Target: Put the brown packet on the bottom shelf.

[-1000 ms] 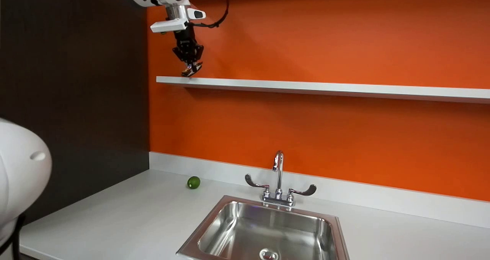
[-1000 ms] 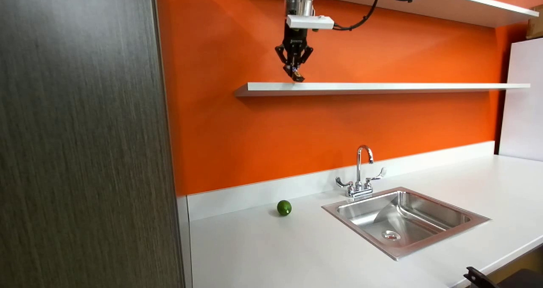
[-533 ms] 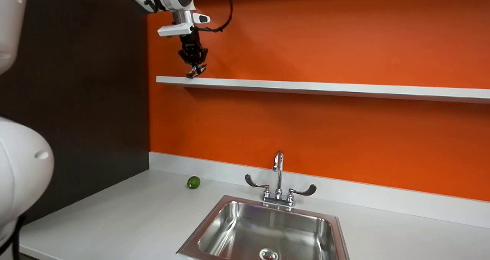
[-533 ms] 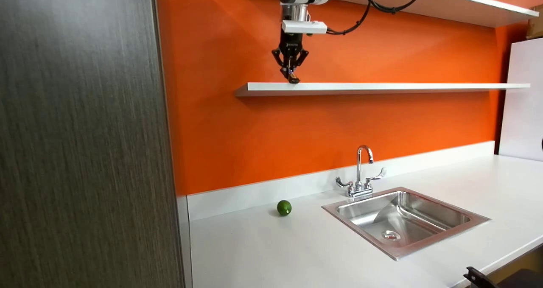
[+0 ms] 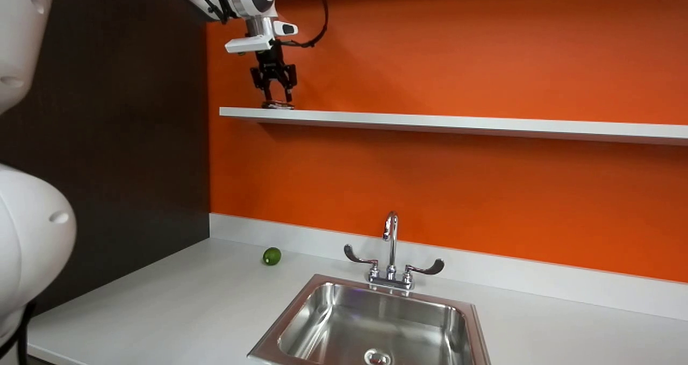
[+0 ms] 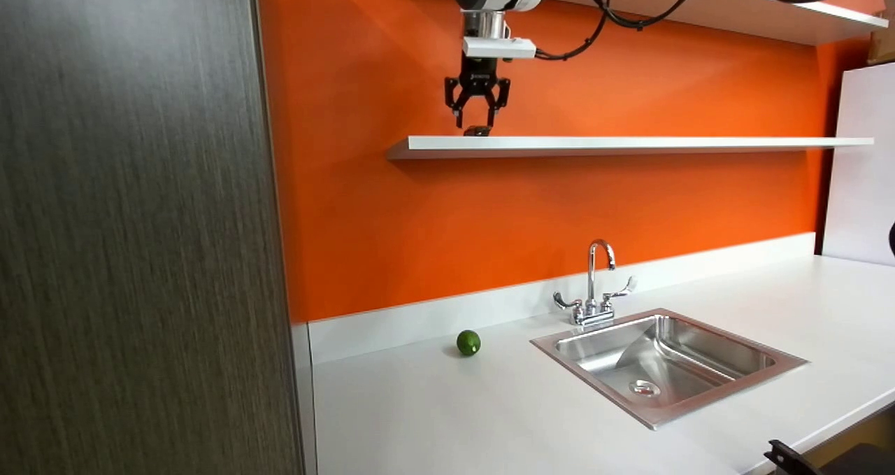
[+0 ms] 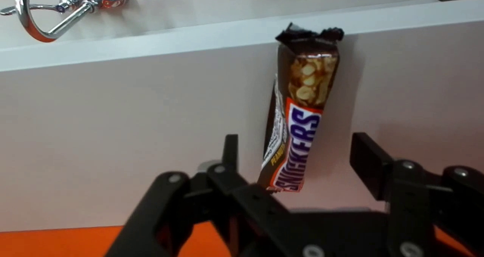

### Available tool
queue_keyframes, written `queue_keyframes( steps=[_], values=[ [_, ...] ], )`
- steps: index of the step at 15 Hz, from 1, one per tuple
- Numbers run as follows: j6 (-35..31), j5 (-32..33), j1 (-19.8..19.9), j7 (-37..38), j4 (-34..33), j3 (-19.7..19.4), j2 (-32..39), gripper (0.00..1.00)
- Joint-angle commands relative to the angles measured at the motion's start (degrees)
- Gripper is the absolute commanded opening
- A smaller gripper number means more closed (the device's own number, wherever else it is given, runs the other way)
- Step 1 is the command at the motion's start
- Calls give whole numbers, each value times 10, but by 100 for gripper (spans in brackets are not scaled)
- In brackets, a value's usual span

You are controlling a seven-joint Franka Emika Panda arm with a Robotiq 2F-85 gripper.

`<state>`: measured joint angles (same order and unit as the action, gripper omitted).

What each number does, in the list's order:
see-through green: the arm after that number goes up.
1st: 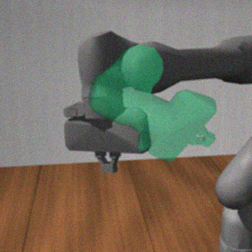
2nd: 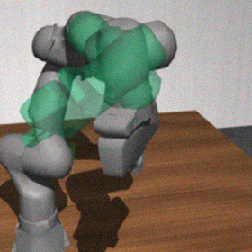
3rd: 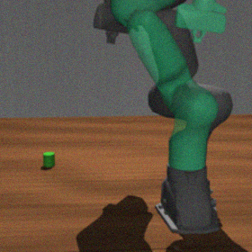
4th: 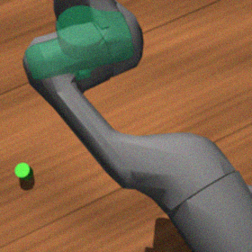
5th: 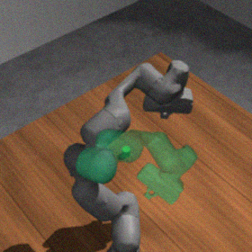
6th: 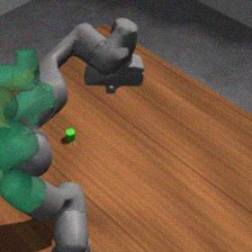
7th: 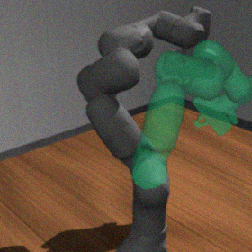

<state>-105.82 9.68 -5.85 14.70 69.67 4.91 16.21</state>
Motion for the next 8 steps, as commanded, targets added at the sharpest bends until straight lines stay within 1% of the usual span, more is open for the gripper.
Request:
queue_keyframes(
  steps=[1,5,8],
  values=[
    [27,2,-2,18,11,-2,-21,100],
    [40,-7,-1,15,58,1,-65,100],
    [39,-18,-2,14,113,4,-116,100]
  ],
)
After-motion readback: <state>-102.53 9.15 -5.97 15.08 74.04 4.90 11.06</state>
